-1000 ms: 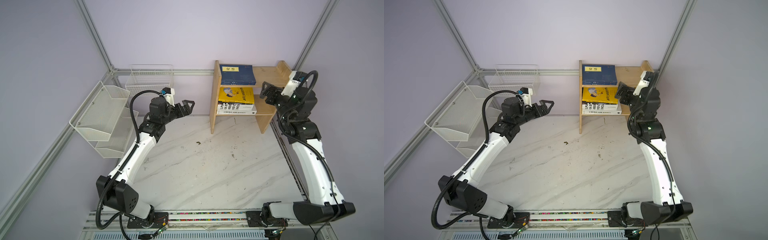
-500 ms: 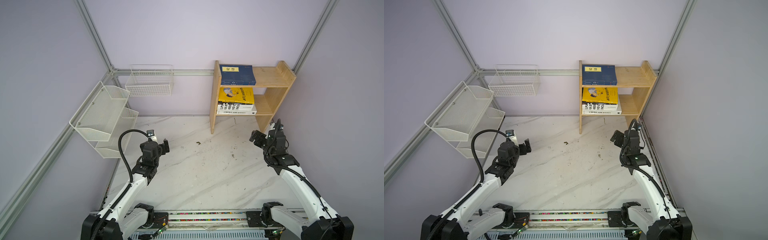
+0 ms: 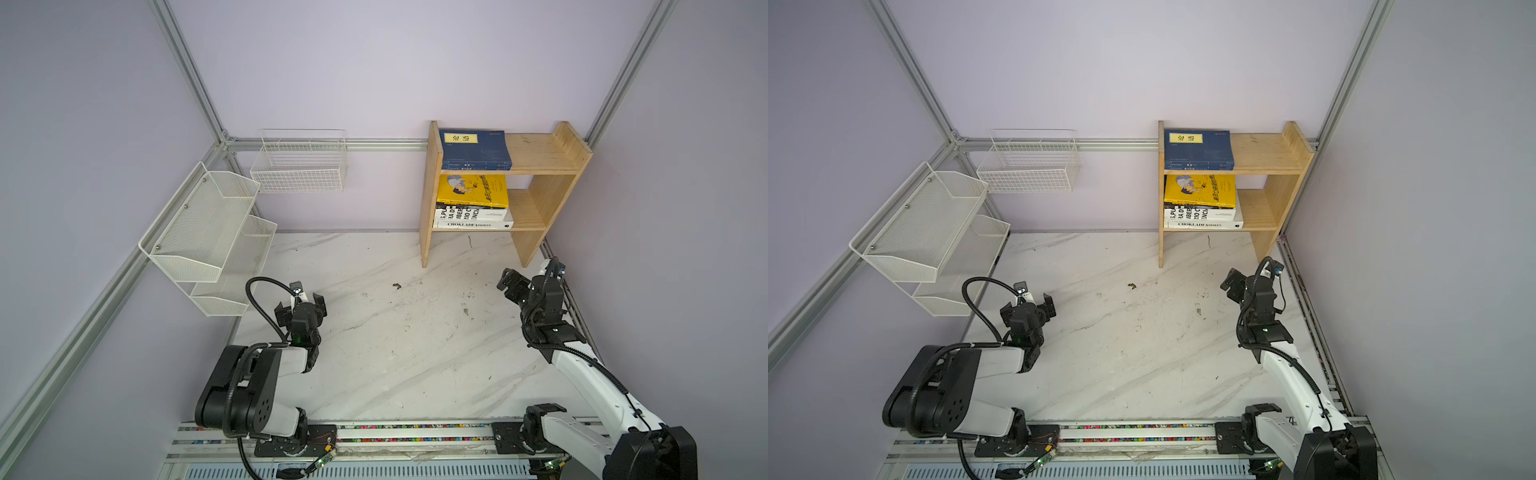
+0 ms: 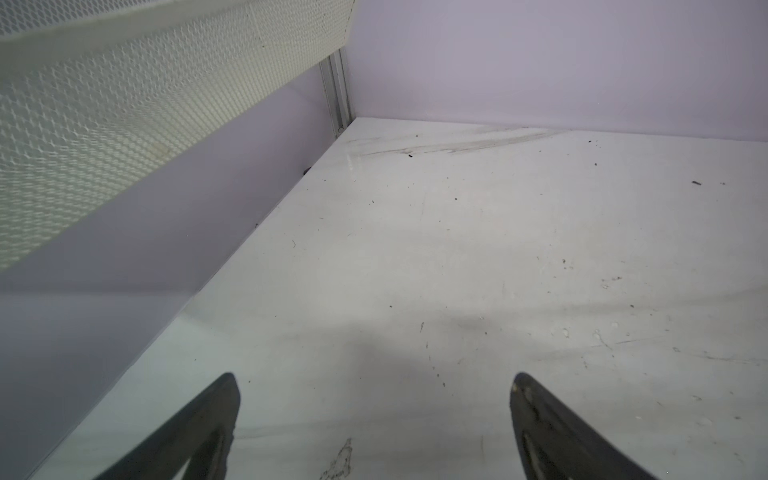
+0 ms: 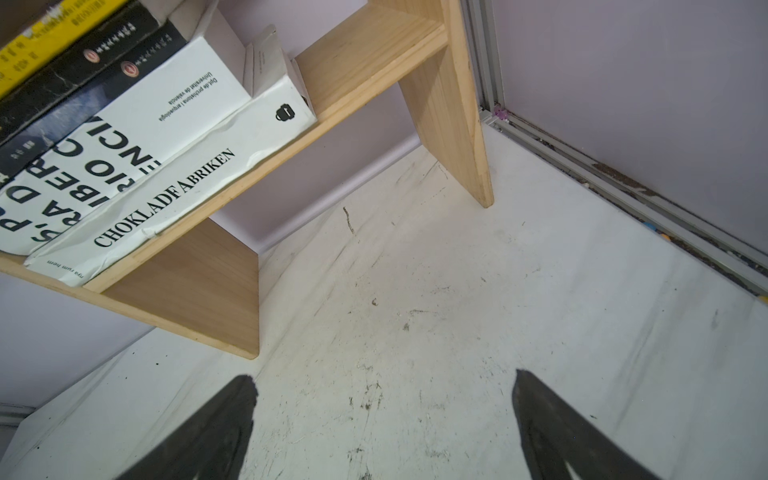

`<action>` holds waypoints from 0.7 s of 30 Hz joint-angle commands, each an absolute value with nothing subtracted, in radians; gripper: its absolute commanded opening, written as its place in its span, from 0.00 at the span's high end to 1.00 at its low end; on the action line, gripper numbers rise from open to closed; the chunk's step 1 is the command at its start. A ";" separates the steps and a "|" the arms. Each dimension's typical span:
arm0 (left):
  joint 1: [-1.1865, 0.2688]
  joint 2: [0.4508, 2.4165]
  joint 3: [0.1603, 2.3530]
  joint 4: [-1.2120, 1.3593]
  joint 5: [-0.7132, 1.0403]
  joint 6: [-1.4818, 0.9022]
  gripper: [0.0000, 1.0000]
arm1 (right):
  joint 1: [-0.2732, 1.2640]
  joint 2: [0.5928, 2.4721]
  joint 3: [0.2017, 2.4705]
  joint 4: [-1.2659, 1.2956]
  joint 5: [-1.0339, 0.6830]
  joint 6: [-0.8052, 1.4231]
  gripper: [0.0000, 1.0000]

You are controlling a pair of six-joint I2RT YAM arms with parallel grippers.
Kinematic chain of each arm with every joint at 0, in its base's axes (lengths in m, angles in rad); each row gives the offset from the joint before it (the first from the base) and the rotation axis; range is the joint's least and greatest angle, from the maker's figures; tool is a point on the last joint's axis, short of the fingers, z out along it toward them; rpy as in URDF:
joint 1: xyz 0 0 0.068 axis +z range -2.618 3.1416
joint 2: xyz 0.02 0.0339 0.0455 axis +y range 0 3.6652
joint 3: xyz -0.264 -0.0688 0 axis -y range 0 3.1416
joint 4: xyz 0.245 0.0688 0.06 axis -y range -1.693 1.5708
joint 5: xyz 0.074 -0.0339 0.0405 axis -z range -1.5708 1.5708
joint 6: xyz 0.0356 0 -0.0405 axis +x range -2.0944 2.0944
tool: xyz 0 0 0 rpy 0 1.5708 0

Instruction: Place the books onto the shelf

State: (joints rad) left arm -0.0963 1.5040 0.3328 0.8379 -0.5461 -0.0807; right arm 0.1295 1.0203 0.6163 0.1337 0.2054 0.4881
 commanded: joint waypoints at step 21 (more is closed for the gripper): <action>-0.037 1.580 0.370 0.976 -0.388 -0.045 0.00 | 0.134 1.531 0.463 1.254 0.327 0.064 0.03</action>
